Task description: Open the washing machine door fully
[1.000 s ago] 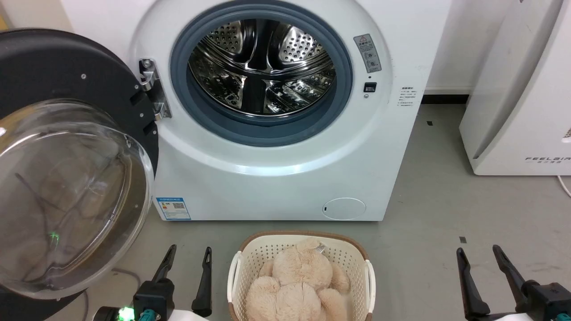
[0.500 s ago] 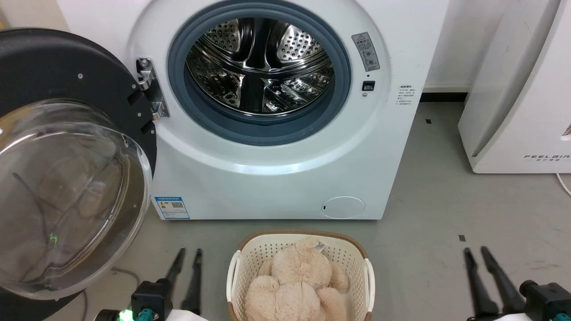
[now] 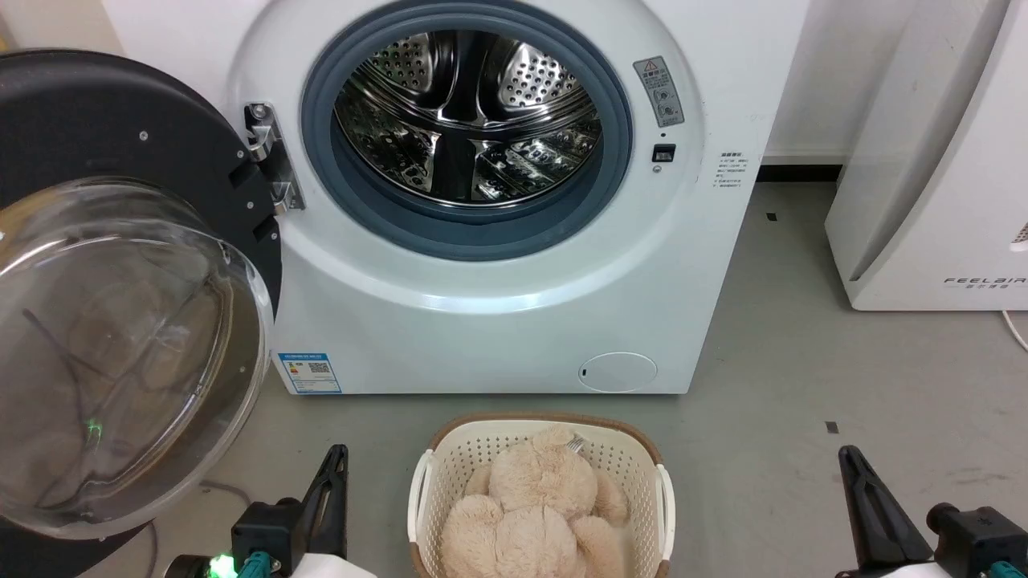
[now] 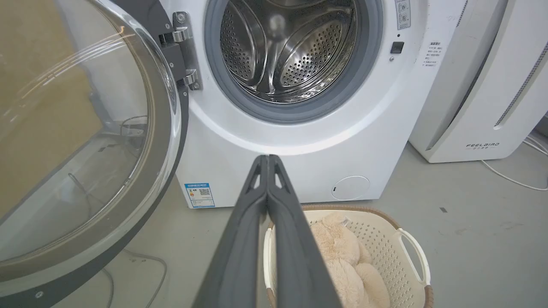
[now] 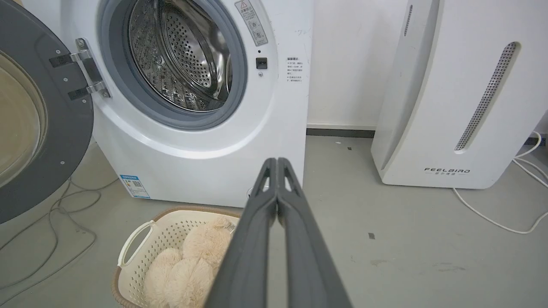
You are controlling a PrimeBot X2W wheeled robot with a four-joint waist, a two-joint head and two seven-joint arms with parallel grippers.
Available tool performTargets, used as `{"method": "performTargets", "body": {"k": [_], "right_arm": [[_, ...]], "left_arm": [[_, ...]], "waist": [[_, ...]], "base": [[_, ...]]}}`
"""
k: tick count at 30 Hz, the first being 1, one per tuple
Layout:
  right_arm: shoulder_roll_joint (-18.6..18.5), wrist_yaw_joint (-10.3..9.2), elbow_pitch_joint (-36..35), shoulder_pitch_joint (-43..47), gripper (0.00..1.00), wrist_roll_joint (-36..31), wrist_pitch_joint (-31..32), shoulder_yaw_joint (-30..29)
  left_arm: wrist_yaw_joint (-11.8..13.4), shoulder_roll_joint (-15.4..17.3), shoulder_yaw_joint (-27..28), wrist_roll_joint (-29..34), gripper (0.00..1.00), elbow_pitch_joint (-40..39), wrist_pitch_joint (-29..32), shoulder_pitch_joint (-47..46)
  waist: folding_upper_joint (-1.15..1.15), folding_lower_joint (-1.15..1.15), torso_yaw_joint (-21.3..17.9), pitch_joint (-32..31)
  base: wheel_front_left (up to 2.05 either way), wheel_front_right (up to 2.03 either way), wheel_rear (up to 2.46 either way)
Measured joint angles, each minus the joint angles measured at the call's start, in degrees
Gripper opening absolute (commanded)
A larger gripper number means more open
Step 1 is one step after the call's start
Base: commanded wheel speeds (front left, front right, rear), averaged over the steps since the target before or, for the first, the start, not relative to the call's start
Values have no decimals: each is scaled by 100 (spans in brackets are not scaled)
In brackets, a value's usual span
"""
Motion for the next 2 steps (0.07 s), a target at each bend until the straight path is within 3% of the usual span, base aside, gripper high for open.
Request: {"method": "performTargets", "body": {"k": [2], "right_arm": [[0,0,5,-2,0,0,1,8]], "left_arm": [[-1,-11,18,1,0,-5,5,-1]], "waist": [[0,0,-1,2]], "base": [[0,0,0]]}}
